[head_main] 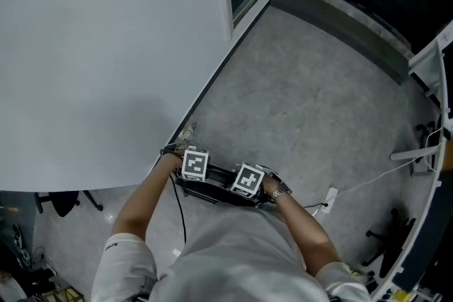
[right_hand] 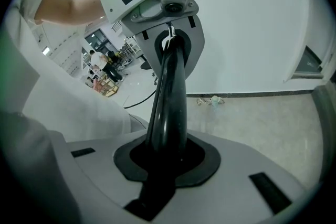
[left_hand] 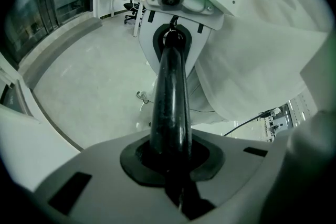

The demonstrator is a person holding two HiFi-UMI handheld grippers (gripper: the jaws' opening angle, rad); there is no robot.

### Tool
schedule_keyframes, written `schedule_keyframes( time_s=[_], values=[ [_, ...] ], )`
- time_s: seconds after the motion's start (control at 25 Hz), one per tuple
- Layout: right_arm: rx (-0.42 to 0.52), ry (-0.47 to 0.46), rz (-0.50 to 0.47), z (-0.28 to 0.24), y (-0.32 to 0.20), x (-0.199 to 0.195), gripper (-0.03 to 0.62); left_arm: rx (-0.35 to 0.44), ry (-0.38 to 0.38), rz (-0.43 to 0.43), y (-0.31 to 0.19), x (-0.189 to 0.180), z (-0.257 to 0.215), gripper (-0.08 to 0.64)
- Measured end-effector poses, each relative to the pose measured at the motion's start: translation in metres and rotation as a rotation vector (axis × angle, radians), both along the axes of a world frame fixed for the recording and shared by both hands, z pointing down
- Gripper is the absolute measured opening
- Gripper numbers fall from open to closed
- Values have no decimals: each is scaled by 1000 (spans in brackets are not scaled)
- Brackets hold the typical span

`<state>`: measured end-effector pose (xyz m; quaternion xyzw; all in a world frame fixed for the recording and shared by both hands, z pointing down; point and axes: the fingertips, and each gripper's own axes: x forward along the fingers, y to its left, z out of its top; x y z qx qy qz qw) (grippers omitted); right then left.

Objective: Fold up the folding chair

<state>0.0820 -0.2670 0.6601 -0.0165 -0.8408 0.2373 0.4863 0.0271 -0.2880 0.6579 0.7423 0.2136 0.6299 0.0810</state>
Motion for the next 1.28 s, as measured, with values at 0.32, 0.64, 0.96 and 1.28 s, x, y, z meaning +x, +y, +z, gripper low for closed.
schedule_keyframes(
  time_s=[0.32,0.64,0.96,1.28],
  values=[
    [39,-36,-104,-9,-29,75,57,56,-67,-148,-18,72,-16,60],
    [122,-29,-271,-28,-76,125,51,146,-70,-319,-51,120,-37,58],
    [143,-26,-283,-35,-106,159,51,179,-79,-323,-76,154,-44,58],
    [138,-25,-283,-43,-137,172,52,212,-69,-342,-112,167,-52,58]
  ],
)
